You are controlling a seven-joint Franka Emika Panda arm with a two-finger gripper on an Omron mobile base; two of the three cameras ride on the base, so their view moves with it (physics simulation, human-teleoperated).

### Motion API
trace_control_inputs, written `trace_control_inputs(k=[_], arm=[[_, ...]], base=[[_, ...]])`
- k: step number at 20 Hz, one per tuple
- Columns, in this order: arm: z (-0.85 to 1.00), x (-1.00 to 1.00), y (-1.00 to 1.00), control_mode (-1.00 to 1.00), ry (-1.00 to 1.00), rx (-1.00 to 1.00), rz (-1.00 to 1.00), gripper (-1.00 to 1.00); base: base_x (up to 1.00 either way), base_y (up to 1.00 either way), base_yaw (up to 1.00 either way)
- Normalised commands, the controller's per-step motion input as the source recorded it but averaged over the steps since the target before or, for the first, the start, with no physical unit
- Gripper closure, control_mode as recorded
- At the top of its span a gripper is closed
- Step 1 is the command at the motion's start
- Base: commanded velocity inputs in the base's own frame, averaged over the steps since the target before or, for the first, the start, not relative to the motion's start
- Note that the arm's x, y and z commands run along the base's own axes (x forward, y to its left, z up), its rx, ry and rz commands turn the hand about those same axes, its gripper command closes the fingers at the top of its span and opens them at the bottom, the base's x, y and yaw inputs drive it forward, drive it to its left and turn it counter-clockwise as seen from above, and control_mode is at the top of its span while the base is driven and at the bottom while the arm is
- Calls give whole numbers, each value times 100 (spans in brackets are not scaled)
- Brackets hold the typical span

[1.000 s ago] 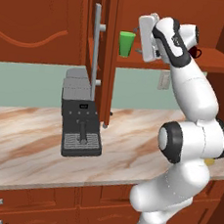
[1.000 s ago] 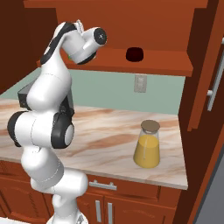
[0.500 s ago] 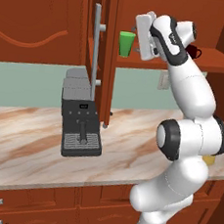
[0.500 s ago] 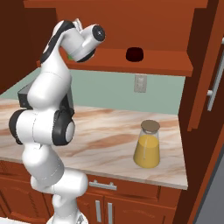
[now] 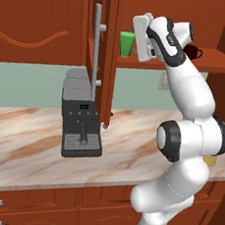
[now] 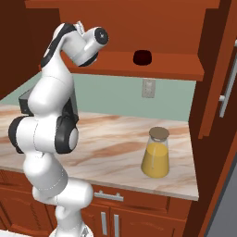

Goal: There is a tray on the dining counter. Grab the cup, mug, and pitcher and place them on the tray. The pitcher may be placed next to the tray if it cannot fit the tray.

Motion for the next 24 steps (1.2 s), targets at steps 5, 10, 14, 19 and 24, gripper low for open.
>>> trace_control_inputs(k=[5, 10, 14, 19, 24], arm=[[-6, 4, 0, -100, 0, 0, 0, -100], [-8, 1, 0, -100, 0, 0, 0, -100], [-10, 0, 1, -100, 2, 0, 0, 100], [-11, 0, 2, -100, 3, 0, 0, 100], [-22, 0, 0, -100, 4, 0, 0, 100]], base=[[0, 0, 0], [0, 0, 0], [0, 0, 0], [0, 0, 0], [0, 0, 0]])
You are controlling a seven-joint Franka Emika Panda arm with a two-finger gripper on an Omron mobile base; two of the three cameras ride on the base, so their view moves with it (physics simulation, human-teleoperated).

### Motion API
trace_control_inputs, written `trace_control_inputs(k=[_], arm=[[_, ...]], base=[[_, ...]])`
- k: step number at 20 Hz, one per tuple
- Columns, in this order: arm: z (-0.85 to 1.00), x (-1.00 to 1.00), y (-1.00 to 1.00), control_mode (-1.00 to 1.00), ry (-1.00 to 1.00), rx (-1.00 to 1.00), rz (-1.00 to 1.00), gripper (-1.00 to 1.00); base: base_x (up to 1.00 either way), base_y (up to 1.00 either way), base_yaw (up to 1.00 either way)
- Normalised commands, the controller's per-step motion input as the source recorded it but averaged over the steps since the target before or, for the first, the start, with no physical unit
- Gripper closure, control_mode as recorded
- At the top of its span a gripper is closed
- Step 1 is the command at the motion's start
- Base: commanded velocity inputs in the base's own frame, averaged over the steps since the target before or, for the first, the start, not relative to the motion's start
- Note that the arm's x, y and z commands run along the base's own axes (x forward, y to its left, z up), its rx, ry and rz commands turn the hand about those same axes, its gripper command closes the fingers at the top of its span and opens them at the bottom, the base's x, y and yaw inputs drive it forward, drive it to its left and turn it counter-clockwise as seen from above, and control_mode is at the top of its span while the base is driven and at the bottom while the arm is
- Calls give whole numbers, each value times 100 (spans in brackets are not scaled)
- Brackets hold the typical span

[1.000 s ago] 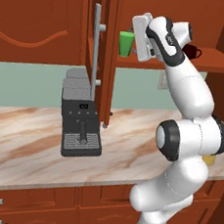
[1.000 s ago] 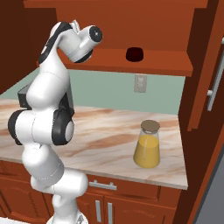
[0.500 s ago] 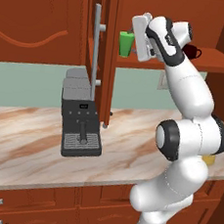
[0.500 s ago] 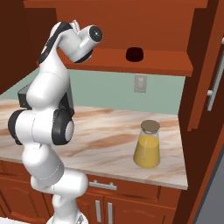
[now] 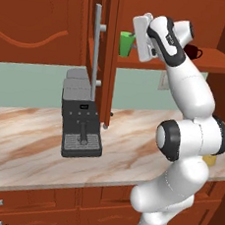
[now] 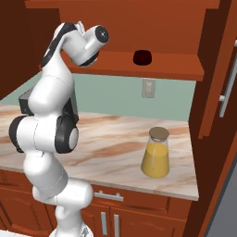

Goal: There is a tray on the dining counter. Grab the cup, mug, and pitcher and place them on the tray. The pitcher may be placed next to the tray if it cannot fit the tray.

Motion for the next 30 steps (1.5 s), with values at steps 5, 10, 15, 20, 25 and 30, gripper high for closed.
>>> trace_control_inputs(k=[5, 10, 15, 20, 25, 30], arm=[[-21, 0, 0, -100, 1, 0, 0, 100], [-26, 0, 0, -100, 0, 1, 0, 100], [-25, -3, 0, -100, 0, 6, 0, 100], [-21, -15, 0, -100, 0, 9, 0, 100], [-7, -33, -2, -100, 0, 4, 0, 100], [0, -39, -6, -100, 0, 0, 0, 100]], base=[[0, 0, 0], [0, 0, 0], [0, 0, 0], [0, 0, 0], [0, 0, 0], [0, 0, 0]])
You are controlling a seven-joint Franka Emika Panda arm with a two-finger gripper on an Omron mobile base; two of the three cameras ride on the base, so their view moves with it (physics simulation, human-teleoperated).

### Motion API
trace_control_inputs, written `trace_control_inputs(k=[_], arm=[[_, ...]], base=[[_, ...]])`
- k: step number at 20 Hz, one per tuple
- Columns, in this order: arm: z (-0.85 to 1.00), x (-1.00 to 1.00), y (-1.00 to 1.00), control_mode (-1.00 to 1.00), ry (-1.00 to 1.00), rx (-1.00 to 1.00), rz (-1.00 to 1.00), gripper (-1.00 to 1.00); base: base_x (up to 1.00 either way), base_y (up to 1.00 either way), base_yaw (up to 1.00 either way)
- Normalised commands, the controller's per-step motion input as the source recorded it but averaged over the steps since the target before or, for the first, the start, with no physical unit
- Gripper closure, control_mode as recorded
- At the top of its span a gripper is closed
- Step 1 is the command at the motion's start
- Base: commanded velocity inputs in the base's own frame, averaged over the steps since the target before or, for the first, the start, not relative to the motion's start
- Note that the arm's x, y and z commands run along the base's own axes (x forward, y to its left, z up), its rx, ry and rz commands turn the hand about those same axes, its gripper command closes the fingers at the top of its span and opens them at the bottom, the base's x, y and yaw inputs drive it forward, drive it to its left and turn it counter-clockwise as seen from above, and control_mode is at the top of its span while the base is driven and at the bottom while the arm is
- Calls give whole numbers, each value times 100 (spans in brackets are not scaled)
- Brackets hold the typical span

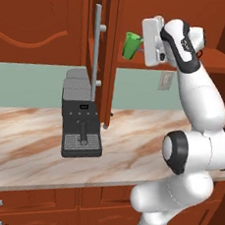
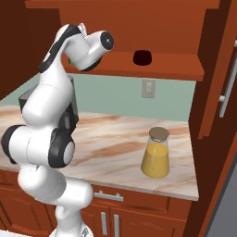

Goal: There is a tray on the dining counter. Grab the cup, mug, and pitcher and place them on the tray. The pitcher may be placed next to the tray if it cannot fit the tray.

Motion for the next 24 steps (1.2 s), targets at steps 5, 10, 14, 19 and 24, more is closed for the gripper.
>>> trace_control_inputs(k=[5, 10, 14, 19, 24], arm=[[0, -46, -14, -100, 3, 0, 0, 100], [0, -45, -22, -100, 5, 0, 0, 100], [0, -44, -24, -100, 9, 0, 2, 100], [0, -54, -19, -100, 10, 0, 0, 100], [-5, -54, -22, -100, 10, 0, 0, 100]], base=[[0, 0, 0], [0, 0, 0], [0, 0, 0], [0, 0, 0], [0, 0, 0]])
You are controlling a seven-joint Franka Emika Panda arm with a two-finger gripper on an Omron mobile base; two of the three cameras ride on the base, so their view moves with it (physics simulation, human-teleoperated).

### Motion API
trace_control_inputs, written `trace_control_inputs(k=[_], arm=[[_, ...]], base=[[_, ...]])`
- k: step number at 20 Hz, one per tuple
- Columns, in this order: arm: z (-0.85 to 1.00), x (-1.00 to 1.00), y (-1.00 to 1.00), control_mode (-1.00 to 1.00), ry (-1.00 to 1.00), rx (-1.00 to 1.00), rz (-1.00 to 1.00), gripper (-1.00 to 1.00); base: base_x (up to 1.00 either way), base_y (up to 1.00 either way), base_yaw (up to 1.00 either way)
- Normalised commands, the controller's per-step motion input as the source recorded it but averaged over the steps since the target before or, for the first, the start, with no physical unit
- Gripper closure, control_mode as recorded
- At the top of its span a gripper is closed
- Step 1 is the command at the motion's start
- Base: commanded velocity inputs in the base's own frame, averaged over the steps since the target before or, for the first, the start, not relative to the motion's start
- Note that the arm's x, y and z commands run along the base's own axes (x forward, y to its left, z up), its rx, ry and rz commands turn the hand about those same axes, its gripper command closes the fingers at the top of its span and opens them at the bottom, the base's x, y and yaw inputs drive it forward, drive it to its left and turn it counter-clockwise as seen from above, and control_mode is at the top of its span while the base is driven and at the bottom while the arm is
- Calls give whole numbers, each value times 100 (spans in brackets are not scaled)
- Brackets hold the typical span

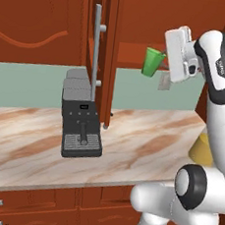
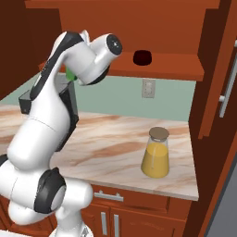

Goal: There is a tray on the dining counter. Grab the cup, mug, and pitcher and place them on the tray. The pitcher may be placed next to the tray if it cannot fit the tray.

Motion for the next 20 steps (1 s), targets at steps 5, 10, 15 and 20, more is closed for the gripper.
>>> trace_control_inputs(k=[5, 10, 15, 20], arm=[[-12, -51, -16, -100, 7, 0, 0, 100], [-19, -41, -7, -100, 6, -1, 0, 100], [-19, -32, -9, -100, 4, -3, 1, 100], [-15, -28, -23, -100, 0, -6, 4, 100]], base=[[0, 0, 0], [0, 0, 0], [0, 0, 0], [0, 0, 0]])
